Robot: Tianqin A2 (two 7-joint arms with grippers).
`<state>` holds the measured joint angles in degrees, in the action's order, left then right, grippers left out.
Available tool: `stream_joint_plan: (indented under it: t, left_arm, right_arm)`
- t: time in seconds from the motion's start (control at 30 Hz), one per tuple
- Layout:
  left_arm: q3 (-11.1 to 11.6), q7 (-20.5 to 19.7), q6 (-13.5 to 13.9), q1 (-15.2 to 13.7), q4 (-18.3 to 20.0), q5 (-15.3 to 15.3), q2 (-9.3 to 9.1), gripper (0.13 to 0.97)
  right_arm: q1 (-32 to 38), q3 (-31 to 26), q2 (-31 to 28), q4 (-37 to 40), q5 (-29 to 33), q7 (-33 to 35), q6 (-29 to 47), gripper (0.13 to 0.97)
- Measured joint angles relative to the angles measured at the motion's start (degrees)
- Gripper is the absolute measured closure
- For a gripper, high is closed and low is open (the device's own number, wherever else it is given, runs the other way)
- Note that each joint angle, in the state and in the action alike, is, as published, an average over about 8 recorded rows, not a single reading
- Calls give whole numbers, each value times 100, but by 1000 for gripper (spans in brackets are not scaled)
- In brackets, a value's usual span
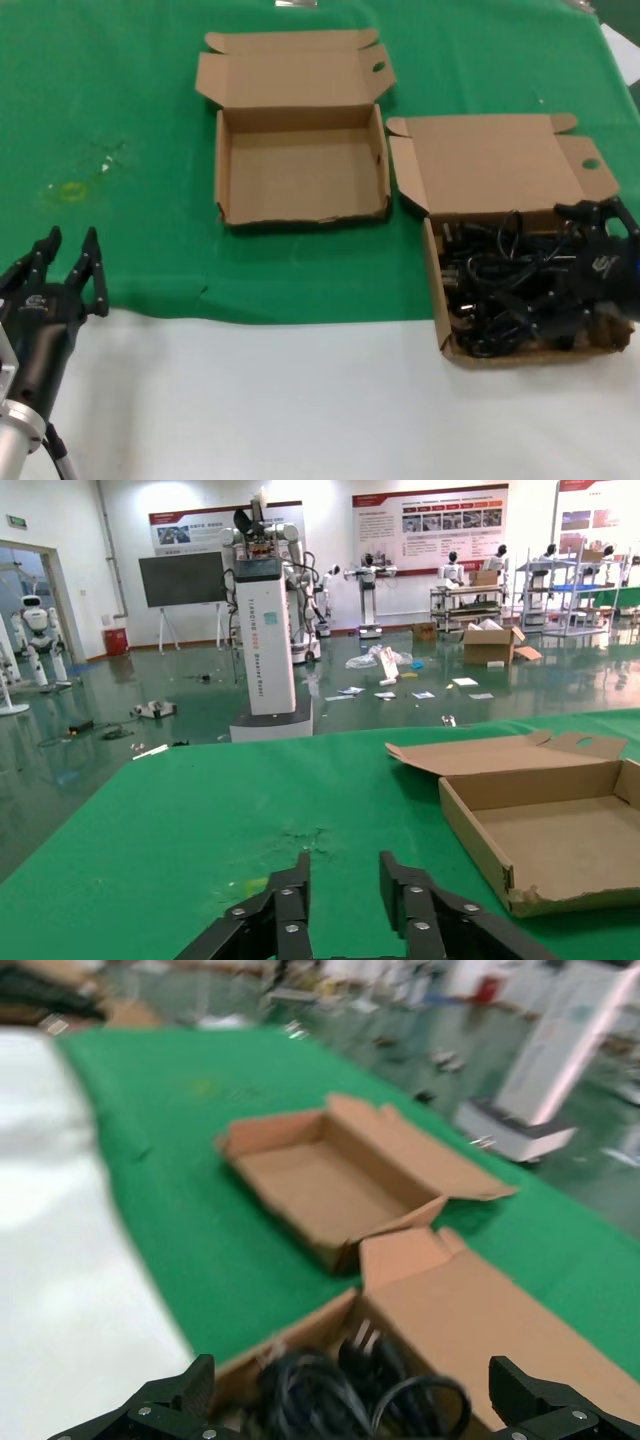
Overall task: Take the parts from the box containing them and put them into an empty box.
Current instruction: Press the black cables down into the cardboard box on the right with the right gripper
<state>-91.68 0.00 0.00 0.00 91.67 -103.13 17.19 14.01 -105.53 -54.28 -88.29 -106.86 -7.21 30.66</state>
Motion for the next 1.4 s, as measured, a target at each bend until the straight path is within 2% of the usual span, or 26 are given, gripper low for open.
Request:
stream_joint_plan:
  t: [0.07,0.2,0.33,0.47,0.7,0.97,1.4]
  left_arm:
    - [0,0,0,0,0,0,0,766]
    - [0,0,0,0,0,0,0,766]
    - [0,-3,0,0,0,0,0,830]
    - [0,-5,0,0,0,0,0,895]
    - [0,-3,0,0,0,2,0,944]
    - [0,-2,0,0,0,2,0,953]
    - [0,-2,0,0,0,2,0,953]
  right_arm:
    - [210,-46,-117,149,68,141,426,129]
    - [731,-198,-278,462,267,420,1254,129]
    - [1358,-411,-311,814,520,753,2083,129]
    - [2079,-679,-208,1245,848,1166,2877,129]
    - [3297,-1176,194,2069,1505,1922,3953,129]
    - [4275,-1598,803,3112,2098,2775,4502,129]
    - [5163,-1869,1724,4953,2535,3780,4600,132]
